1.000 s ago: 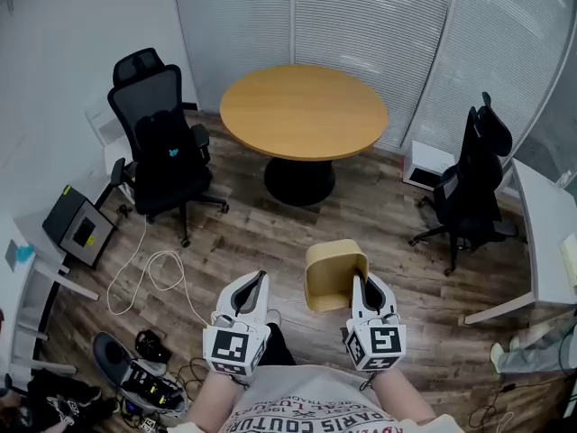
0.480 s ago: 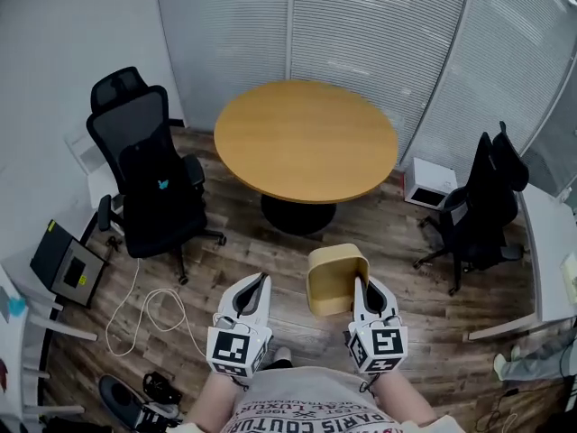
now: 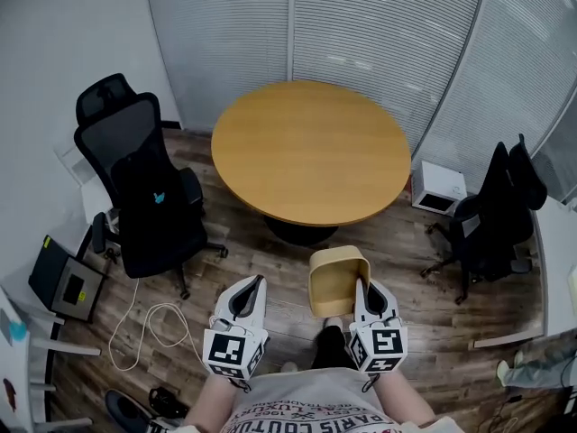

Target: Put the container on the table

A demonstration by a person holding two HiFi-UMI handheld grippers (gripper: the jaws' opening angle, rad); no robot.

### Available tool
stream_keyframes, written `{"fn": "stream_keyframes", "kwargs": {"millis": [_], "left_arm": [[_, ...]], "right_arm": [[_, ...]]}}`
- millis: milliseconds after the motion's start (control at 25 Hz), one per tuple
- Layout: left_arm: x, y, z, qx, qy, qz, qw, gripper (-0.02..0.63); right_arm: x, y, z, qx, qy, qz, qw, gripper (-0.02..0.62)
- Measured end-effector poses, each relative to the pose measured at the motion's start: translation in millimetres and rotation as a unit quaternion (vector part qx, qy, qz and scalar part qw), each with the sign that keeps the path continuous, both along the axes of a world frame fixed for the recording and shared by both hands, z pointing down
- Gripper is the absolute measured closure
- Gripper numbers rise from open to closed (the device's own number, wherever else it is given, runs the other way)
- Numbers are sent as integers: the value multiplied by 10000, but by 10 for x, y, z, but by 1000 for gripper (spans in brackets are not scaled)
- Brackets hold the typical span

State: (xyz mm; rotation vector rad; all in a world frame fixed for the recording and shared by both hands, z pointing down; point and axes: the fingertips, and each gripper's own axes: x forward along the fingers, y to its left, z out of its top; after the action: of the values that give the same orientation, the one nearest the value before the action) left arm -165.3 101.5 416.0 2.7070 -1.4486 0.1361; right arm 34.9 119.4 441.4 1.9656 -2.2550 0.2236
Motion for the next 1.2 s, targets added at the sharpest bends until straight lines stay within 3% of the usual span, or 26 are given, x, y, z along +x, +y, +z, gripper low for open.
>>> {"fn": "stream_keyframes", "kwargs": {"millis": [280, 840, 1200], "left_arm": [[302, -860, 50, 44, -92, -299, 9995, 600], [1462, -2920, -144, 83, -47, -807, 9967, 600], [1500, -3631, 36, -164, -80, -889, 9959, 600]], "right_arm": [[352, -972, 153, -72, -73, -193, 9998, 584], [1437, -3226, 36, -195, -132, -837, 9962, 584], [1562, -3989, 266, -499, -282, -795, 9952, 584]]}}
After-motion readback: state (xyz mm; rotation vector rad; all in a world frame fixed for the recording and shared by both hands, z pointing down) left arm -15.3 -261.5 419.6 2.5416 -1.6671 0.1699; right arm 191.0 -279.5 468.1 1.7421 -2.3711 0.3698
